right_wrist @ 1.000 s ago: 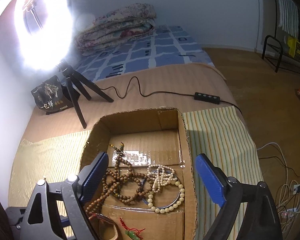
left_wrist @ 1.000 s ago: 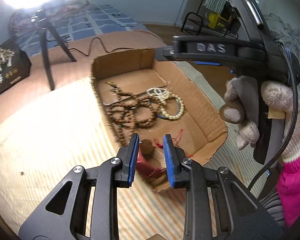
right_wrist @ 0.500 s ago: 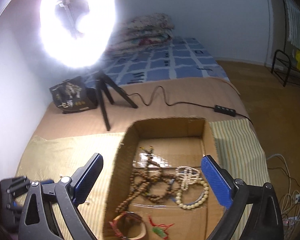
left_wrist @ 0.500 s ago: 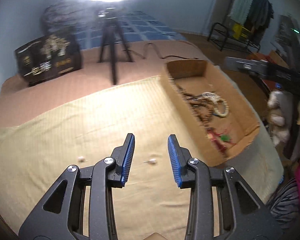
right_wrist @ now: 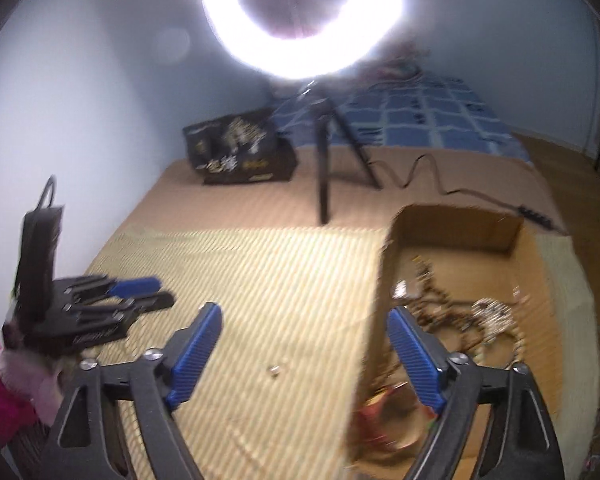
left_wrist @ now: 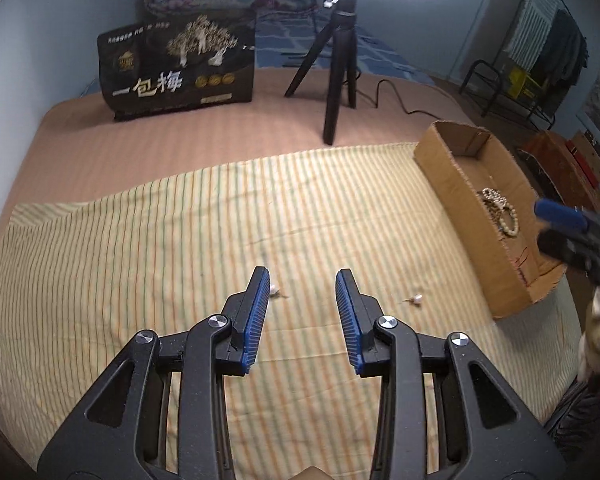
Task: Organize jewelry
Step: 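Move both open tools back to the two pearl earrings on the cloth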
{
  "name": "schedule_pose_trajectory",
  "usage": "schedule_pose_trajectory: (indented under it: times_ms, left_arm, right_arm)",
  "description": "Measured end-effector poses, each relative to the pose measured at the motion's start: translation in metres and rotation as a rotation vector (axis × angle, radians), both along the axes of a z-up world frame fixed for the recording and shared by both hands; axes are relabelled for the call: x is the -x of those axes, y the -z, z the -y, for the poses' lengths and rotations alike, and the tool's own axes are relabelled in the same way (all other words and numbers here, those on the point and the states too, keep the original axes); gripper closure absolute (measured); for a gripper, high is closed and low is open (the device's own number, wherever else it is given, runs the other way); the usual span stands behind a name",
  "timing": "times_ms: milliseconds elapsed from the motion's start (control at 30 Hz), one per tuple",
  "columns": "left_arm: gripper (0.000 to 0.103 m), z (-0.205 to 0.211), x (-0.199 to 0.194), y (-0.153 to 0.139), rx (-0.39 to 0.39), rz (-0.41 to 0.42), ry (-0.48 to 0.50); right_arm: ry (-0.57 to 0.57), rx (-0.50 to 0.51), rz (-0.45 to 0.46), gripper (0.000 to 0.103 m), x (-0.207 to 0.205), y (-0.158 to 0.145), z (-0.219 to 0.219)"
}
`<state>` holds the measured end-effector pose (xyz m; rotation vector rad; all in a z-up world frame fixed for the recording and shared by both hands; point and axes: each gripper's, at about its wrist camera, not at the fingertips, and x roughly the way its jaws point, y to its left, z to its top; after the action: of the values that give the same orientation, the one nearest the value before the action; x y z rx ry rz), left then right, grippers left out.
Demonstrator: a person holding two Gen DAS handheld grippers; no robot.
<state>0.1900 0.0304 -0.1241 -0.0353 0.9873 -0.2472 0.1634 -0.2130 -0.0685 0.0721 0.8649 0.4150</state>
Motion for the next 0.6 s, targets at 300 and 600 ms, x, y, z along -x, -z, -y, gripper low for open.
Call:
schedule_pose_trajectory:
  times_ms: [300, 600]
  left_arm:
    - [0.069, -0.006, -0.003, 0.025, -0.038, -0.035, 0.043]
    - [0.069, -0.010, -0.009, 0.045, -0.053, -0.056, 0.072]
  right_arm:
    - [-0.037, 0.062, -0.045, 0.035, 0.018, 0.034, -0.035]
    - [-0.052, 0.097, -0.102, 0.048, 0.018, 0.061, -0.048]
